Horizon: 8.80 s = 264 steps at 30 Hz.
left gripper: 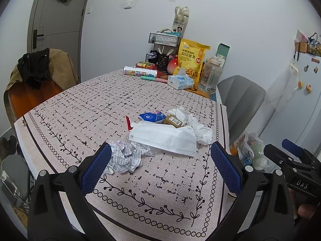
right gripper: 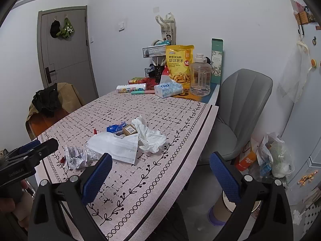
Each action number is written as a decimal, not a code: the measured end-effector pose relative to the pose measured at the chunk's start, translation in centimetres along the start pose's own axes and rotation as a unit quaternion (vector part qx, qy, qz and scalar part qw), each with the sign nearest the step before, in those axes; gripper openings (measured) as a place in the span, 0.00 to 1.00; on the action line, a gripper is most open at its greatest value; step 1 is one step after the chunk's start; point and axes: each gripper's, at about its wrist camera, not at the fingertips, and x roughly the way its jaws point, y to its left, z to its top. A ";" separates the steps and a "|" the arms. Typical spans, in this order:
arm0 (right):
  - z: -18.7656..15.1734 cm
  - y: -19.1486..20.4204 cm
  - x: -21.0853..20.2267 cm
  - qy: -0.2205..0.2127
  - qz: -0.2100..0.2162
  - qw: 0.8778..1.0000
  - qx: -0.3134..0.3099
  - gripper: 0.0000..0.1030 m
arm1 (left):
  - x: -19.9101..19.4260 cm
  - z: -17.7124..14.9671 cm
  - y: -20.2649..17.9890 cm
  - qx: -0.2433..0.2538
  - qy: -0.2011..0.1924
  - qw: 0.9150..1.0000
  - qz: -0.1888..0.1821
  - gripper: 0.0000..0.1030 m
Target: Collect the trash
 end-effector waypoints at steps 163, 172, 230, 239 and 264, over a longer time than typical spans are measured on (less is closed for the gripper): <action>-11.8 -36.3 14.7 0.092 -0.098 0.945 0.298 0.07 | 29.2 -2.3 -33.4 0.115 0.183 0.966 -0.141 0.13; -17.6 -40.7 21.5 0.123 -0.114 0.931 0.323 0.06 | 34.6 -6.1 -36.2 0.135 0.209 0.958 -0.140 0.13; -12.2 -35.9 6.5 0.004 -0.137 0.932 0.336 0.85 | 26.5 -0.2 -36.8 0.122 0.197 0.940 -0.249 0.89; -6.0 -29.9 2.8 -0.048 -0.121 0.952 0.279 0.93 | 17.5 7.2 -28.7 0.100 0.074 0.965 -0.231 0.94; 0.2 -11.0 3.8 -0.071 0.016 0.994 0.085 0.93 | 5.3 3.5 -3.6 0.004 -0.064 0.992 -0.107 0.94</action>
